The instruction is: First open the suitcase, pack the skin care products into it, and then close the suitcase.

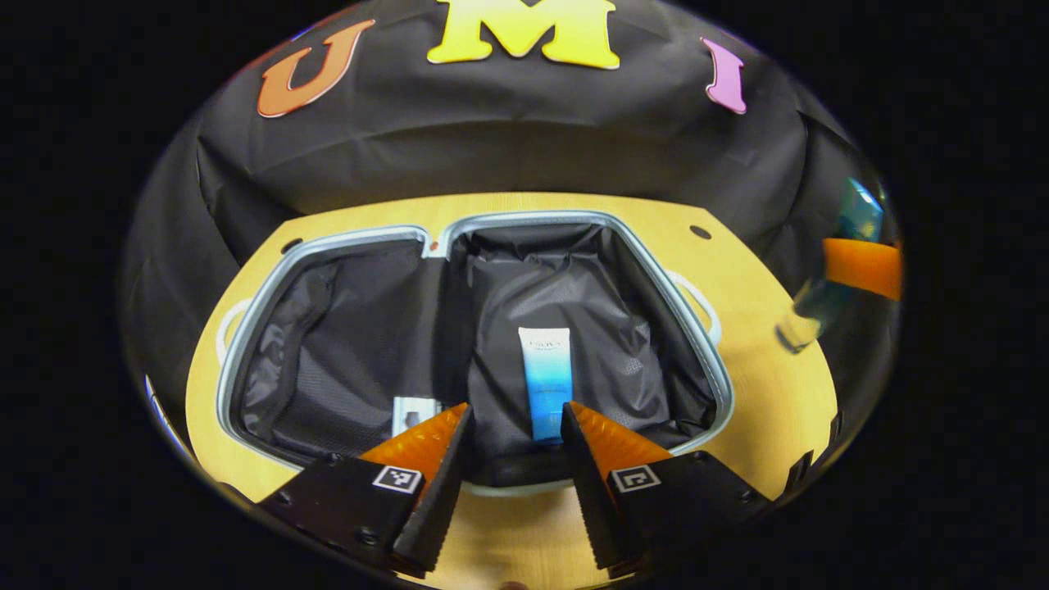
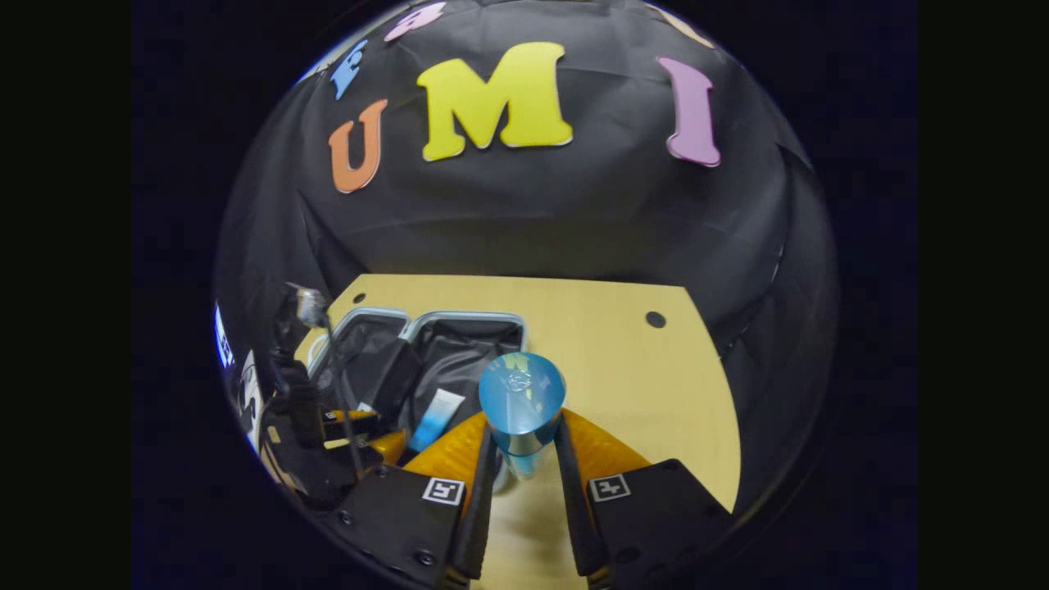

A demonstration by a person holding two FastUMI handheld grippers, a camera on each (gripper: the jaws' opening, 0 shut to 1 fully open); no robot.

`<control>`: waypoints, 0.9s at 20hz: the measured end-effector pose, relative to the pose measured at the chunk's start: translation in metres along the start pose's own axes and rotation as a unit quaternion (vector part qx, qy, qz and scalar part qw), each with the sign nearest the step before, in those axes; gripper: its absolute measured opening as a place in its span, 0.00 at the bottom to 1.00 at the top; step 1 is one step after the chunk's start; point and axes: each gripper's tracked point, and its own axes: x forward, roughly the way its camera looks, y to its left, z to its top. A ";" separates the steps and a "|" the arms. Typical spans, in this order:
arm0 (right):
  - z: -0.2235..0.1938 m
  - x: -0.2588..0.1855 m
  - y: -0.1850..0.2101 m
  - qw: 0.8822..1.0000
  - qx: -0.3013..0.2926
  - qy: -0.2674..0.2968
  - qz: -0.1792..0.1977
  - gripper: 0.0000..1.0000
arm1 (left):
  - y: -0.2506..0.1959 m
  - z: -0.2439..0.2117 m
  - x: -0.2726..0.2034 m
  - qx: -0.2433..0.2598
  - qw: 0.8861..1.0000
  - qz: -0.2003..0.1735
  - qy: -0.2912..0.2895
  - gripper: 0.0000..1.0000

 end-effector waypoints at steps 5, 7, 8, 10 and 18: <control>-0.032 0.042 0.064 0.996 0.008 0.076 0.036 0.39 | 0.039 -0.001 -0.034 0.004 0.999 0.008 -0.049 0.80; -0.044 0.060 0.078 0.994 0.006 0.106 0.039 0.39 | 0.060 -0.003 -0.043 -0.004 0.997 0.025 -0.069 0.82; -0.050 0.066 0.081 0.992 0.004 0.118 0.035 0.38 | 0.072 -0.004 -0.045 -0.010 0.997 0.030 -0.076 0.86; -0.060 0.079 0.086 0.990 0.001 0.139 0.026 0.38 | 0.090 -0.007 -0.050 -0.027 0.996 0.038 -0.082 0.87; -0.070 0.112 0.079 0.981 0.022 0.191 -0.016 0.36 | 0.180 -0.003 -0.076 -0.036 0.986 0.104 -0.124 0.96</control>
